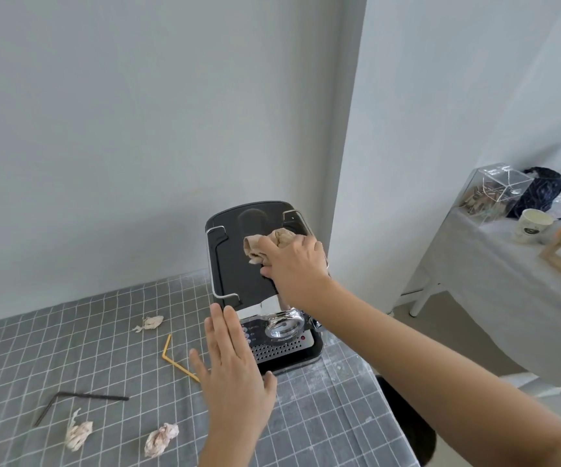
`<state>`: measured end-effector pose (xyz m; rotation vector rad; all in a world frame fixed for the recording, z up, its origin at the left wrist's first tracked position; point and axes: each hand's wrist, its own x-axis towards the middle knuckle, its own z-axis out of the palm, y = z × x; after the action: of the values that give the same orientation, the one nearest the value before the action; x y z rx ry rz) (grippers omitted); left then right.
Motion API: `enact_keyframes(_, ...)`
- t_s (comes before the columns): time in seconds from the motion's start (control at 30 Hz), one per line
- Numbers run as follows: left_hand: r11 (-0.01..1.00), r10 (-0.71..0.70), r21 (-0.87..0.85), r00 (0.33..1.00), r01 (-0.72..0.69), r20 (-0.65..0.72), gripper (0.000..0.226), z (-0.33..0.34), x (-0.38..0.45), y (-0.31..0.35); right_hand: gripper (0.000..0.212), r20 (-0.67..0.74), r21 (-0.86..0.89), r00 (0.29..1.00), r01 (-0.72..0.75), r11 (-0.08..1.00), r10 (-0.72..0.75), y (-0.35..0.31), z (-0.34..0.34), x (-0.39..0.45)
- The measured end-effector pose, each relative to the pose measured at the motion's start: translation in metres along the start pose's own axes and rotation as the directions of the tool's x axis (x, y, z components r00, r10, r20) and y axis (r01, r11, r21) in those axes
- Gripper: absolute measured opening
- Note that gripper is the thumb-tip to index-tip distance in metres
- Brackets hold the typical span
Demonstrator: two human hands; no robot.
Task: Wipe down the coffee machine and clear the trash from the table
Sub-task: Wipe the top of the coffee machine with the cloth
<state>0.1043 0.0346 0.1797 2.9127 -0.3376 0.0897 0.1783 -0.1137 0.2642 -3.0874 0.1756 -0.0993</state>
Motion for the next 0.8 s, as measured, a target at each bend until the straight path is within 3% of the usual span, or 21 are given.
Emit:
enact_keyframes(0.13, 1.000, 0.003, -0.005, 1.000, -0.003, 0.011, 0.126, -0.003, -0.002, -0.001, 0.040, 0.095, -0.158, 0.988, -0.109, 0.981, 0.125, -0.018, -0.001, 0.010)
enact_keyframes(0.3, 1.000, -0.010, 0.013, 0.999, 0.009, 0.032, 0.126, -0.009, -0.002, 0.005, 0.049, 0.012, -0.179, 0.968, -0.243, 0.953, 0.249, -0.017, -0.006, 0.026)
enact_keyframes(0.53, 1.000, 0.009, -0.003, 1.000, -0.009, 0.026, 0.135, -0.006, -0.002, 0.005, 0.045, -0.114, -0.142, 0.968, -0.239, 0.961, 0.224, -0.034, -0.003, 0.017)
enact_keyframes(0.6, 1.000, 0.020, -0.009, 0.999, -0.019, 0.033, 0.135, -0.005, -0.001, 0.004, 0.043, -0.164, -0.061, 0.969, -0.198, 0.978, 0.186, -0.034, -0.005, 0.008)
enact_keyframes(0.8, 0.999, 0.033, 0.000, 0.999, -0.033, 0.038, 0.135, 0.000, -0.001, 0.000, 0.023, -0.225, 0.013, 0.964, -0.146, 0.989, 0.145, -0.034, 0.001, -0.027)
